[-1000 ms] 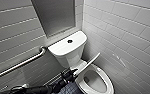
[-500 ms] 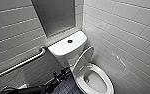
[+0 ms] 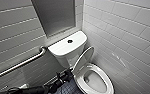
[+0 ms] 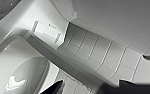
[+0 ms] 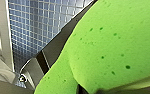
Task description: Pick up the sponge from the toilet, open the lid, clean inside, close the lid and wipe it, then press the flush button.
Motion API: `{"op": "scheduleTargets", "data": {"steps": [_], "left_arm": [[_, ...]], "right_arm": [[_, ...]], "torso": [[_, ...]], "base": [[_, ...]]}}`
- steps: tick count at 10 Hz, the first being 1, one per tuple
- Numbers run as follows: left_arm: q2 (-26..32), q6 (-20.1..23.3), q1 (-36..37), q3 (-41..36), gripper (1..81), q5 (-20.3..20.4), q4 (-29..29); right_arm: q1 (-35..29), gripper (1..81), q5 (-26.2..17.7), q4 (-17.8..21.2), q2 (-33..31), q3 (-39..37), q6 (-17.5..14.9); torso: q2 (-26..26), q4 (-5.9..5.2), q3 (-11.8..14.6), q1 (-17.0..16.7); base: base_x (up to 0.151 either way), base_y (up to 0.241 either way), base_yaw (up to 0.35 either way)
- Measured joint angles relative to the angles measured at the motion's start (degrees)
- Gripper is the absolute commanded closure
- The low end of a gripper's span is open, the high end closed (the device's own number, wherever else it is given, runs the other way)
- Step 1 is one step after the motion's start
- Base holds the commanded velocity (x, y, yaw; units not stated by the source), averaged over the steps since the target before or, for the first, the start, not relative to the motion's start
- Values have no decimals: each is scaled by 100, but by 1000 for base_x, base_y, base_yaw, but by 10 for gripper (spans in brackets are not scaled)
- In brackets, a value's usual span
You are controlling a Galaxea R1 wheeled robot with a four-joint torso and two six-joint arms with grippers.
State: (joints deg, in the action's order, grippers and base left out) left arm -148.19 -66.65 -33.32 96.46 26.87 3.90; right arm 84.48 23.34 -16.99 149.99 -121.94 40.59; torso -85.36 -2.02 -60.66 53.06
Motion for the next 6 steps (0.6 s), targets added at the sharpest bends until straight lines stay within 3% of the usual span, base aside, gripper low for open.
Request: {"op": "scheduleTargets", "data": {"steps": [2, 3, 4, 6], "left_arm": [[-532, -143, -6, 251, 10, -391, -278], [-801, -411, -6, 307, 10, -584, -419], [-868, -575, -69, 349, 10, -892, -480], [-719, -808, 7, 463, 10, -935, -616]], "right_arm": [[-2, 811, 2, 0, 122, -44, -2], [27, 811, 16, -1, 169, -44, -2], [44, 811, 5, -1, 161, -57, -2], [50, 811, 2, 0, 179, -96, -2]], "torso": [[0, 0, 0, 0], [0, 0, 0, 0], [0, 2, 0, 0], [0, 2, 0, 0]], "base": [[0, 0, 0], [0, 0, 0], [0, 0, 0], [0, 0, 0]]}}
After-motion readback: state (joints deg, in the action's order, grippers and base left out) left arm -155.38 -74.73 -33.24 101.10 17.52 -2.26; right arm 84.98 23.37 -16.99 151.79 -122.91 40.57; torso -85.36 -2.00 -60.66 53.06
